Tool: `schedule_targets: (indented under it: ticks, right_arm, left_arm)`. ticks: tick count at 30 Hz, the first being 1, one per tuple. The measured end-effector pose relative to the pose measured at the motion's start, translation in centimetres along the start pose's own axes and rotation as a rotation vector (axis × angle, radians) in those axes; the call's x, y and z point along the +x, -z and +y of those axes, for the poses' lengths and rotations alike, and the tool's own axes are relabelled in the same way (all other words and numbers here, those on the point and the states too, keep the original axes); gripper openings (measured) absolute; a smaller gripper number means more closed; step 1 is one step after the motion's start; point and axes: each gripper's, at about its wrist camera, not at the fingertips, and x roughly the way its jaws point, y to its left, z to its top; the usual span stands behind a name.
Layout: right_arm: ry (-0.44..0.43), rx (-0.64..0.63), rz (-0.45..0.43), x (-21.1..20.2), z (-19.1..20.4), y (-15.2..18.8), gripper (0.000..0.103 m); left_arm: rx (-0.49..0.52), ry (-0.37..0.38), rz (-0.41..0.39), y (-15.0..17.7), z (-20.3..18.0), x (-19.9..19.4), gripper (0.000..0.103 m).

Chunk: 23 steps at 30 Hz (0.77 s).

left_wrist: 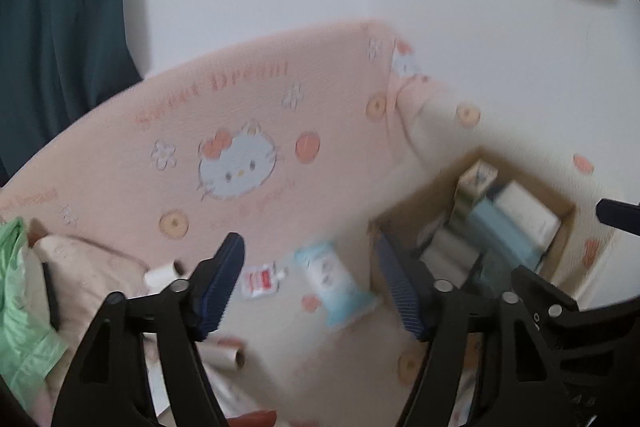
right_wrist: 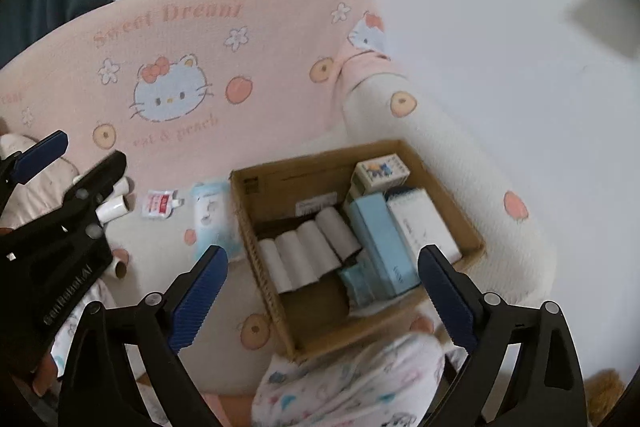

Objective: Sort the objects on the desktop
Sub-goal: 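Open both tools off the notepad and withdraw them from the box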

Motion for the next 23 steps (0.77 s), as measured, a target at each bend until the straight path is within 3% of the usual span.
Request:
schedule_targets:
  ticks: [5, 10, 23]
  right_arm:
    - [-0.002, -0.01, 0.004, -0.3, 0.6, 1.9, 0.097]
    - [-0.003, -0.024, 0.003, -0.9, 0.6, 3.0, 0.098]
    - [-0.011, -0.097, -0.04, -3.4, 1.5, 4.5, 0.101]
  left_arm:
    - [-0.021, 0.065, 0.025, 0.5, 0.1, -0.6, 0.074]
    - [-0.003, 0.019, 0.032, 0.7, -0.6, -1.0, 0.074]
    - [0.03, 0.013, 0.019, 1.5, -2.2, -3.7, 0.074]
